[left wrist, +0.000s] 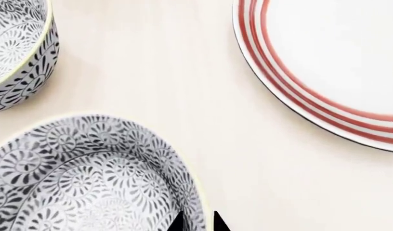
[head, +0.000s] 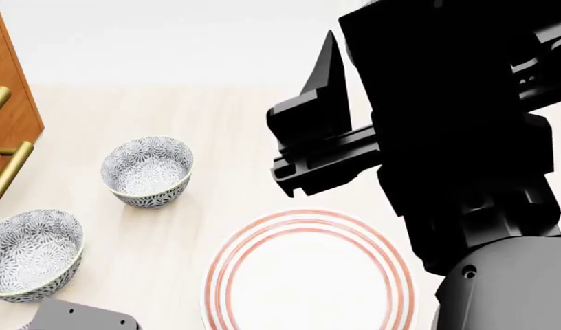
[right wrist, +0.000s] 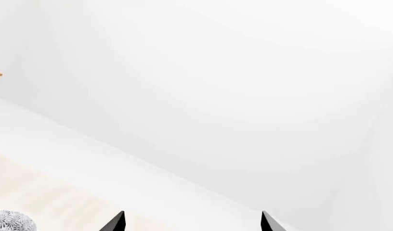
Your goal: Put the bowl at the front on the plate.
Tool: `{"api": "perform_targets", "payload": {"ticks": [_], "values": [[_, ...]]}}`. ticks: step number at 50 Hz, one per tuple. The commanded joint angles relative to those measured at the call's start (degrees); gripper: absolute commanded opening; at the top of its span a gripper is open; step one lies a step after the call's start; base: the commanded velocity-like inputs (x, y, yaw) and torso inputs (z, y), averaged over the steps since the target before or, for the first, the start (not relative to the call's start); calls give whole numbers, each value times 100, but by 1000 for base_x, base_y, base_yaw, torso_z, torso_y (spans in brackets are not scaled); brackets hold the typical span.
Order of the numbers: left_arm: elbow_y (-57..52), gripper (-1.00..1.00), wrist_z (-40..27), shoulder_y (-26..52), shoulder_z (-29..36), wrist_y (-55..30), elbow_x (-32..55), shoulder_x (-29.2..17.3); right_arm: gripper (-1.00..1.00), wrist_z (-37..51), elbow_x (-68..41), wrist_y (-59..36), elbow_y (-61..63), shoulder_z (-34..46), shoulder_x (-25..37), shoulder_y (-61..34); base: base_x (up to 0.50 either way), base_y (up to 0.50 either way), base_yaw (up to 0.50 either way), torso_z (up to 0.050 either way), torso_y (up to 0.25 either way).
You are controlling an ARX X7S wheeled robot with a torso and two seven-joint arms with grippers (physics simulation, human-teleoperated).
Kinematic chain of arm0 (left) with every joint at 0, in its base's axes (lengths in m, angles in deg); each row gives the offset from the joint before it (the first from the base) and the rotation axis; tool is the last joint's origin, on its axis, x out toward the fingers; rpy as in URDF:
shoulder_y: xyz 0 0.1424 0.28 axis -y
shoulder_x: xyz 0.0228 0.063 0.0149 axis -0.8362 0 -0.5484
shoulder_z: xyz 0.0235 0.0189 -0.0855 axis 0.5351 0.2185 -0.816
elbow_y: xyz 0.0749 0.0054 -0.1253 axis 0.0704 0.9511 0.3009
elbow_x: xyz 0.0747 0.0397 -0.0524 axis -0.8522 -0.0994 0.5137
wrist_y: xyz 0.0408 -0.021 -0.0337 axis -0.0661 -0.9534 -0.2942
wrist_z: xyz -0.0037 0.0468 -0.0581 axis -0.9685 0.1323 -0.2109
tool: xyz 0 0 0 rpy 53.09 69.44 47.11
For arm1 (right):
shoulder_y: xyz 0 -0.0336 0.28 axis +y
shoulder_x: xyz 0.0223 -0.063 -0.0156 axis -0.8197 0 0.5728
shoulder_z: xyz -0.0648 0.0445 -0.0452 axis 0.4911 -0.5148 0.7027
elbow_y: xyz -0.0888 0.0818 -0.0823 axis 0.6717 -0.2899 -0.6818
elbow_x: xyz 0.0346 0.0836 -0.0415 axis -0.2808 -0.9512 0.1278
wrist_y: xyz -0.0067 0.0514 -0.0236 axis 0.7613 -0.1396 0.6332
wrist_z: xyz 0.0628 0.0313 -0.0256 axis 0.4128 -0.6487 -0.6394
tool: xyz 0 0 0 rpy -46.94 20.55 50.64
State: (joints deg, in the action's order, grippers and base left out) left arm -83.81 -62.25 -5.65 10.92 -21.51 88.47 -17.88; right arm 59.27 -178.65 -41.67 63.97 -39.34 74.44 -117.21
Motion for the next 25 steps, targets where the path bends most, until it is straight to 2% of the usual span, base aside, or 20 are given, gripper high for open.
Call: {"api": "perform_targets", "payload": {"ticks": [1, 11, 16, 23, 25], "values": [[77, -100, 73, -57, 68, 66, -213, -27, 100, 3, -5, 50, 51, 12, 37, 15, 0, 0, 0, 0, 0], [-296, -100, 287, -95, -4, 327, -558, -85, 100, -17, -1, 84, 99, 24, 53, 16, 1, 0, 0, 0, 0], [-673, -100, 653, -140, 220, 635, -1517, -188, 100, -51, 35, 114, 118, 20, 78, 54, 0, 0, 0, 0, 0], [-674, -100, 696, -119, 204, 758, -1662, -196, 100, -55, 18, 109, 111, 39, 74, -8, 0, 0, 0, 0, 0], [-787, -100, 752, -130, 274, 875, -1954, -232, 100, -70, 34, 117, 119, 39, 74, -5, 0, 0, 0, 0, 0]]}}
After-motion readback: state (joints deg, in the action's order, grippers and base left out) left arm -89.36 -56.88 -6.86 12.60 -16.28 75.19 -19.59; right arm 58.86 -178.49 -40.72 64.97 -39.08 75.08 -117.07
